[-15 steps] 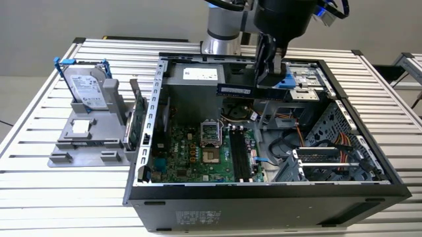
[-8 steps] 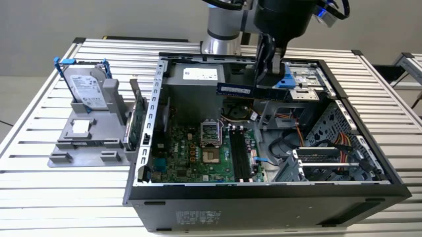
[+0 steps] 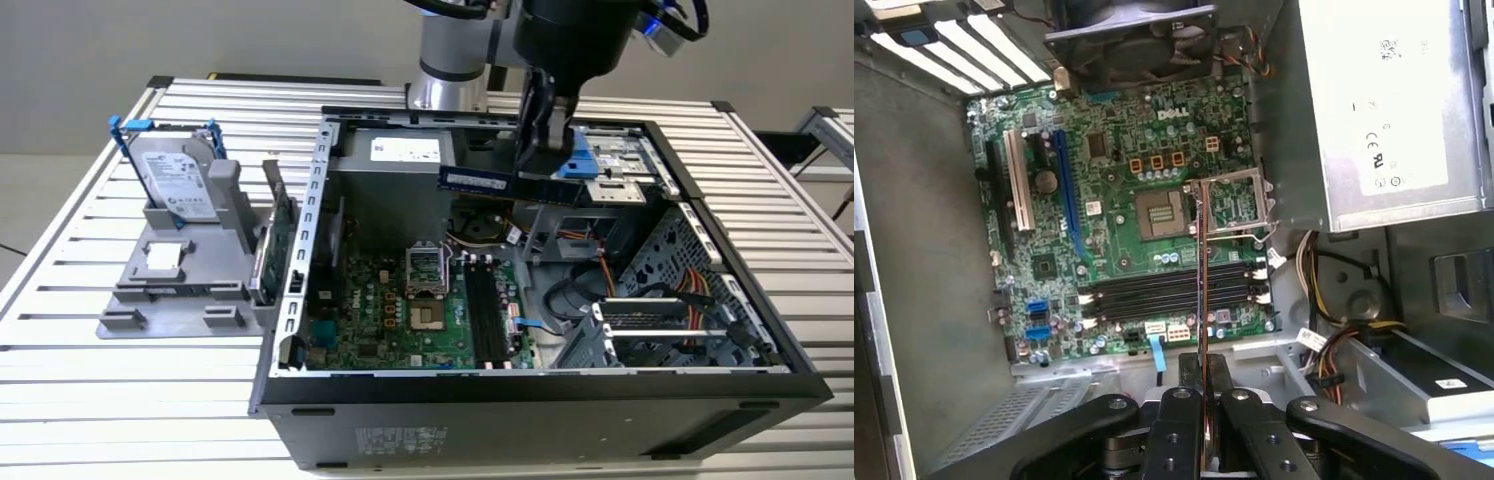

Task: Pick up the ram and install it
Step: 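Pick up the ram and move it above insertion slot, then insert the ram into the slot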

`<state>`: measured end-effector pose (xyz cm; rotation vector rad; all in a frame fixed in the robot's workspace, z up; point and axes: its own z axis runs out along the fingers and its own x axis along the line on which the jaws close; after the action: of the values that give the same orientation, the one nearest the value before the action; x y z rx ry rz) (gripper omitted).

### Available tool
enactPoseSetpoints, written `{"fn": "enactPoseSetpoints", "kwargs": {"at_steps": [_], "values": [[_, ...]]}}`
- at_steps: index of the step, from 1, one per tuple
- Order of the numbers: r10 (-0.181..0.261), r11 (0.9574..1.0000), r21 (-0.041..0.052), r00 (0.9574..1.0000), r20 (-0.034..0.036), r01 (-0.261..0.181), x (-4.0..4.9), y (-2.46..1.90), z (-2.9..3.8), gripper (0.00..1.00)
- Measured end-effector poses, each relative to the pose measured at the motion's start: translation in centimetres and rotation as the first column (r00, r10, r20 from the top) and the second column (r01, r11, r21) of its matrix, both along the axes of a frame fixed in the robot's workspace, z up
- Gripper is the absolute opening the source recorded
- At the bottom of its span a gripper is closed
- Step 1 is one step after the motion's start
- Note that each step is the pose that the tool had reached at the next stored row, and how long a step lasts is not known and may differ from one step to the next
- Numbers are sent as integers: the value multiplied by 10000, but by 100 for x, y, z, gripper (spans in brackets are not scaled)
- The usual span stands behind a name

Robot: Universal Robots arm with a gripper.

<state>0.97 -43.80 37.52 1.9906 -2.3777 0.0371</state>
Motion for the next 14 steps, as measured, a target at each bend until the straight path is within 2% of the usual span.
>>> {"fn": "enactPoseSetpoints", "kwargs": {"at_steps": [14], "values": [[-867,9962,0,9962,0,867,0,0,0,0]]}}
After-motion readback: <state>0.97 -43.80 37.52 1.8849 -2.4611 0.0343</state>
